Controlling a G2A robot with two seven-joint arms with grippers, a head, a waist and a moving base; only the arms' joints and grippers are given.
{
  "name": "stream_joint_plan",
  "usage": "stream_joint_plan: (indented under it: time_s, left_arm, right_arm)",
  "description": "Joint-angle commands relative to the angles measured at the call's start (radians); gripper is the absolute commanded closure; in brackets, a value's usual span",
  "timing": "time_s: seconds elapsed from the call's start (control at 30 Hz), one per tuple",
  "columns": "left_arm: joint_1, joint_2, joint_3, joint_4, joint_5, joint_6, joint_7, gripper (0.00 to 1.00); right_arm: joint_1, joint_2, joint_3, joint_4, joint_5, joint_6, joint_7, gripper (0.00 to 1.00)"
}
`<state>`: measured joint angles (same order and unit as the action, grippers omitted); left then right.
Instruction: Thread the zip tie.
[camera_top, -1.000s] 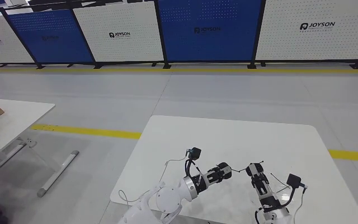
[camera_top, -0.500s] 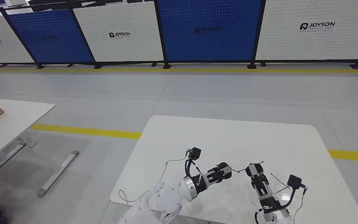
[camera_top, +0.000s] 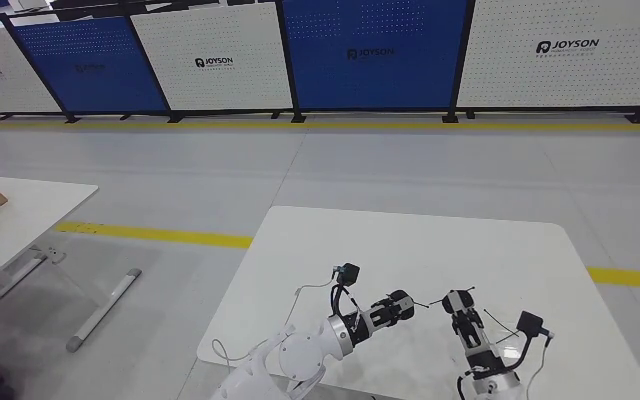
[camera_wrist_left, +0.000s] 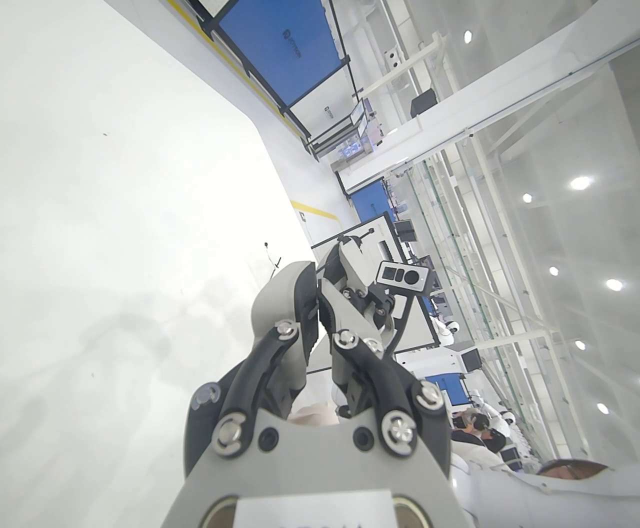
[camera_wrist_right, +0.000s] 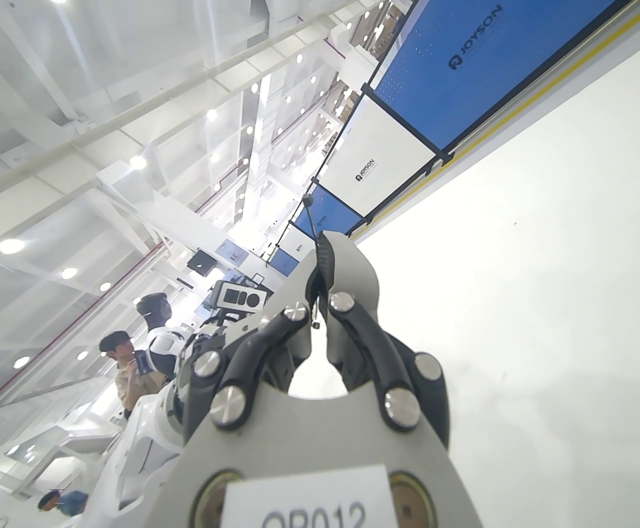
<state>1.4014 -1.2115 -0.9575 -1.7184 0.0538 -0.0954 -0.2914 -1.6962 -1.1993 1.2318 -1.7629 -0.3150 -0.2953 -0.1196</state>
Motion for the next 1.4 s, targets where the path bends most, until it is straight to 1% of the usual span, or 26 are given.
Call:
stream_joint_plan:
  time_s: [0.0, 0.13, 0.27, 0.33, 0.7, 0.87, 0.97, 1.27, 1.3, 1.37]
  left_arm:
    - [0.0, 0.0, 0.0, 0.0, 0.0, 0.0, 0.0, 1.0]
    - [0.0, 0.0, 0.0, 0.0, 0.0, 0.0, 0.0, 1.0]
    - [0.0, 0.0, 0.0, 0.0, 0.0, 0.0, 0.0, 1.0]
    - [0.0, 0.0, 0.0, 0.0, 0.0, 0.0, 0.0, 1.0]
    - [0.0, 0.0, 0.0, 0.0, 0.0, 0.0, 0.0, 1.0]
    - [0.0, 0.0, 0.0, 0.0, 0.0, 0.0, 0.0, 1.0]
    - [0.0, 0.0, 0.0, 0.0, 0.0, 0.0, 0.0, 1.0]
    - [0.0, 0.0, 0.0, 0.0, 0.0, 0.0, 0.0, 1.0]
    - [0.0, 0.0, 0.0, 0.0, 0.0, 0.0, 0.0, 1.0]
    - [0.0, 0.0, 0.0, 0.0, 0.0, 0.0, 0.0, 1.0]
  right_arm:
    - [-0.005, 0.0, 0.008, -0.001, 0.005, -0.009, 0.003, 1.0]
    - [-0.012, -0.001, 0.013, -0.003, 0.001, -0.014, 0.008, 1.0]
    - [-0.013, -0.004, 0.011, -0.001, -0.023, 0.0, -0.005, 1.0]
    - [-0.015, -0.006, 0.011, -0.003, -0.015, -0.01, -0.015, 1.0]
    - [-0.013, -0.008, 0.01, -0.003, -0.016, -0.005, -0.014, 1.0]
    - [-0.018, -0.01, 0.002, -0.005, -0.064, 0.003, -0.019, 1.0]
    - [-0.026, -0.012, 0.005, -0.011, -0.052, -0.011, -0.043, 1.0]
    - [-0.026, -0.013, 0.005, -0.011, -0.051, -0.01, -0.044, 1.0]
    - [-0.024, -0.014, 0.007, -0.013, -0.047, -0.008, -0.051, 1.0]
    - [-0.028, -0.016, 0.013, -0.018, -0.045, -0.023, -0.08, 1.0]
